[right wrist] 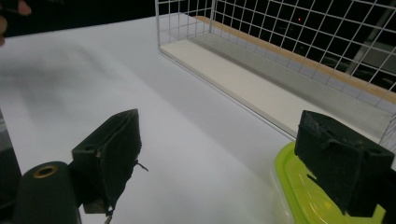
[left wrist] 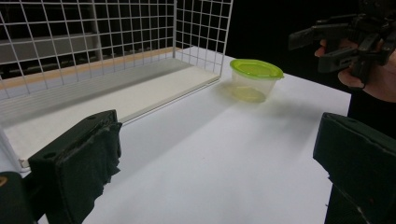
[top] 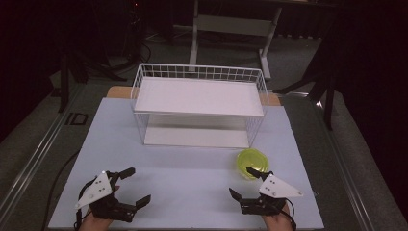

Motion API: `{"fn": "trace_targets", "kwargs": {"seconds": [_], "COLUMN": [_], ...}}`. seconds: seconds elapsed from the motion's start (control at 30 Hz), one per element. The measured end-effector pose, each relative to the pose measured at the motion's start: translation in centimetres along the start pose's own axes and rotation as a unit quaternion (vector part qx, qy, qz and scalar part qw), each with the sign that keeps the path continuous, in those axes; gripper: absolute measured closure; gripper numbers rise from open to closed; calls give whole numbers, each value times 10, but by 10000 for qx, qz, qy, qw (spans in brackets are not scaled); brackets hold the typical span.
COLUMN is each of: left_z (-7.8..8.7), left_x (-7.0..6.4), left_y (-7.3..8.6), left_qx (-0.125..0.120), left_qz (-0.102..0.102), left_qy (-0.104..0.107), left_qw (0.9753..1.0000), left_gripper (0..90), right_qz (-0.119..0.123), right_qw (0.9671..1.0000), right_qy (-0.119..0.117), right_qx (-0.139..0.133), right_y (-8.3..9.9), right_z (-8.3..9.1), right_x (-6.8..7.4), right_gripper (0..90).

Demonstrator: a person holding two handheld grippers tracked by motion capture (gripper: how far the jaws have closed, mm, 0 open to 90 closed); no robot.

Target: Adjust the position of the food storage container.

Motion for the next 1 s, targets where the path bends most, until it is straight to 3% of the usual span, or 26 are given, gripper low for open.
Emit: {"fn": "trace_targets", "kwargs": {"seconds": [0.17,0.37,0.57,0.7,0.93,1.0], "left_z": [-1,-3,-3,-4,-5,-4], "left_x": [0,-1,-1,-1,-2,-1], "left_y": [1,2,3,4,4,4], "left_qx": [22,47,25,51,43,43], "left_qz": [-3,0,37,33,38,40], "left_qy": [24,59,34,32,38,33], "left_qw": [10000,10000,10000,10000,10000,10000], "left_gripper": [17,17,17,17,18,17], "right_qz": [55,-80,50,40,107,93], "right_qw": [10000,9991,9982,9981,9976,9979], "right_qy": [-56,-373,-526,-528,-328,-266], "right_qx": [-25,-193,-295,-320,-604,-576], "right_y": [-2,-12,-23,-35,-55,-58], "right_z": [-1,2,3,5,11,11], "right_x": [5,16,24,18,2,-6], "right_gripper": [130,121,118,122,130,124]}}
Point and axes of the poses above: each handheld gripper's, and its own axes: z roughly backward along the jaws, y roughly out of its underside, x roughly to its left, the point moved 6 cm from there along -z, roughly forward along the jaws, and after that the axes turned 2 degrees about x, right-handed, at the moved point
